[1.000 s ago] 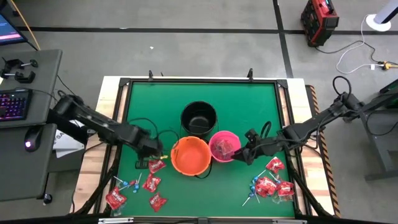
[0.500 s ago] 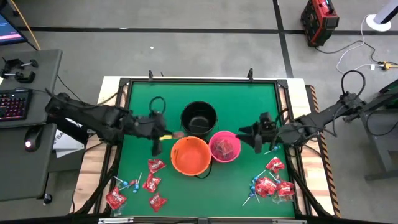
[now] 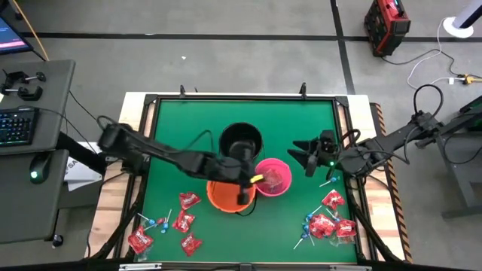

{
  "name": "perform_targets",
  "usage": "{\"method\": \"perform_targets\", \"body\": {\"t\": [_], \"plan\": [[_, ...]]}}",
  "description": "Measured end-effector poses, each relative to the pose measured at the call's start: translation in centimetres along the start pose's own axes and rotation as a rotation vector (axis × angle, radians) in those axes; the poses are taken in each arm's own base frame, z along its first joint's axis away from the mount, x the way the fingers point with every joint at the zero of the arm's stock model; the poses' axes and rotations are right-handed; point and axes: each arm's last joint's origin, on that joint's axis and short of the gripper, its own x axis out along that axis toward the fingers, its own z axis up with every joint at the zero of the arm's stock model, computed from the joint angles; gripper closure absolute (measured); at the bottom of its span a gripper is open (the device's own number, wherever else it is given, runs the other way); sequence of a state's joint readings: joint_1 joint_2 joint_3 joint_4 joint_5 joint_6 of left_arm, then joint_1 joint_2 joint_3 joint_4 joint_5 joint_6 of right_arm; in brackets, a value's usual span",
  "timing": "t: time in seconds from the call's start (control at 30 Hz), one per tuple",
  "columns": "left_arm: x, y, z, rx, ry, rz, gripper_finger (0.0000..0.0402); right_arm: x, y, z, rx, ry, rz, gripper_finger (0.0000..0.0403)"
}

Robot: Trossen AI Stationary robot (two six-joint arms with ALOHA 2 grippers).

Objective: Sort candy by brand, put in halloween buckets
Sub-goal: Put the orange gummy into the pink bucket, then put the green gummy into the pink bucket

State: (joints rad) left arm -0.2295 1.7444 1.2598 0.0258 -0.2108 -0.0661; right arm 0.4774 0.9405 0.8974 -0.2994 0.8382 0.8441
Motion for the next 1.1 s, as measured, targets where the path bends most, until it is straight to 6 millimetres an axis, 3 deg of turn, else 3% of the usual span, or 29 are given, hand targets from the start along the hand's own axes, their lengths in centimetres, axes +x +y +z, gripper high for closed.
{"method": "perform_targets", "body": {"t": [0.13, 0.23, 0.43, 0.53, 0.63, 0.83, 1.0, 1.1], "plan": [[3.0, 0.5, -1.4, 0.065, 0.052, 0.029, 0.04, 0.0, 0.0, 0.0, -0.001, 0.0, -0.001, 0.0153], [4.1, 1.0, -2.0, 0.065, 0.075, 0.045, 0.0387, 0.0, 0.0, 0.0, 0.001, -0.002, -0.004, 0.0153], [4.4, 2.3, -1.8, -0.009, 0.07, 0.016, 0.0312, 0.0, 0.0, 0.0, 0.005, 0.0, -0.007, 0.0153], [3.4, 2.9, -1.2, -0.033, 0.089, 0.013, 0.0266, 0.0, 0.0, 0.0, 0.005, 0.0, -0.007, 0.0153], [0.2, 4.0, 0.4, -0.086, 0.156, 0.03, 0.0231, -0.1, 0.0, -0.1, 0.035, 0.039, 0.027, 0.0153], [-9.3, 5.8, 1.6, -0.106, 0.301, 0.078, 0.0207, -0.6, 0.1, -1.5, 0.192, 0.361, 0.156, 0.0153], [-16.7, 7.0, 1.7, -0.253, 0.115, 0.245, 0.0206, -1.1, 1.0, -6.1, 0.345, 0.882, 0.093, 0.0153], [-19.8, 7.3, 0.8, -0.36, 0.011, 0.317, 0.0206, -2.1, 2.1, -9.6, 0.41, 1.254, 0.012, 0.0153]]}}
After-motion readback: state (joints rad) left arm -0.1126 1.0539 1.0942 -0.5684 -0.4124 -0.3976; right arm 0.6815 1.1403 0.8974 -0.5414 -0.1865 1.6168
